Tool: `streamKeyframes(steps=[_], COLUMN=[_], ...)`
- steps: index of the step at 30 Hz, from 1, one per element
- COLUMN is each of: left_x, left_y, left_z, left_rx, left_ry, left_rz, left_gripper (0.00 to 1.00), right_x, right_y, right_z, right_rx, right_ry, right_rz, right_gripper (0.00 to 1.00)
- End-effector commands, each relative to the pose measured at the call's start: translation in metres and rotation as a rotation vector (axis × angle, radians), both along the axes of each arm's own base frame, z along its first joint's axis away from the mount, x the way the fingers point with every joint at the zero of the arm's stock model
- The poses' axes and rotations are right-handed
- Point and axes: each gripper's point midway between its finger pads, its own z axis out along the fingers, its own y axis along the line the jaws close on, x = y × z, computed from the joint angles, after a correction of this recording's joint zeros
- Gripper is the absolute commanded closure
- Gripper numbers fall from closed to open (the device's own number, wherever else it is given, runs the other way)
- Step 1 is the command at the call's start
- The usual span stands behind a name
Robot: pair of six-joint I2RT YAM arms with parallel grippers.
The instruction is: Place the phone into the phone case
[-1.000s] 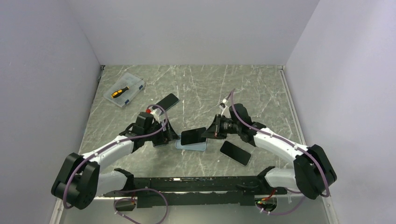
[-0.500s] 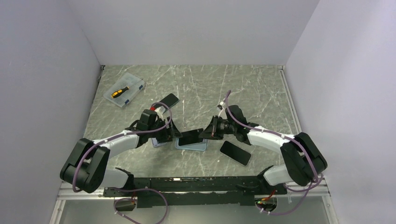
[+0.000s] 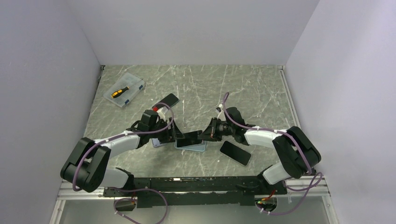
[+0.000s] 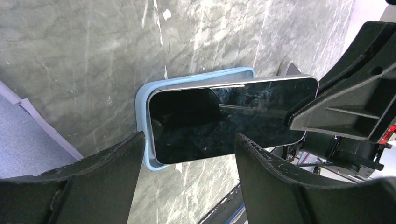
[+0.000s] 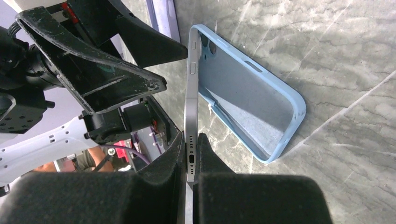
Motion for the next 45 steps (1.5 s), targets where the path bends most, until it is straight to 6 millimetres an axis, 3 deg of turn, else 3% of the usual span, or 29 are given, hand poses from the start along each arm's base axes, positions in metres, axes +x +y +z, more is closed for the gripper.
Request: streamKeyframes(steps=[1, 21, 32, 40, 45], left_x=[-0.009, -0.035, -0.042, -0.032, -0.021], left_y=[-0.01, -0.018, -0.016, -0.009, 0.008], left_z=[0.009, 0.003, 0.0, 0.017, 0.028], left_rx=[-0.042, -0.033, -0.021, 0.03, 0.143], left_ry=[-0.022, -0.017, -0.015, -0.082, -0.128], left_rz=[-0.042, -0.063, -0.075, -0.06, -0.016], left_gripper=[0.25, 0.25, 0.25, 0.23, 0.19], right_x=[0.002, -0.016, -0.016, -0.02, -0.022], right_y=[0.004, -0.013, -0.002, -0.002, -0.006], right_z=[0.004, -0.029, -0.045, -0.056, -0.059], right_rx=[0.052, -0.042, -0.039, -0.048, -0.071], right_ry=[-0.014, 0.055, 0.093, 0.111, 0.105], right_rz=[-0.005, -0.108, -0.1, -0.094, -0.091], right_gripper=[1.0, 1.0, 1.0, 1.0, 1.0])
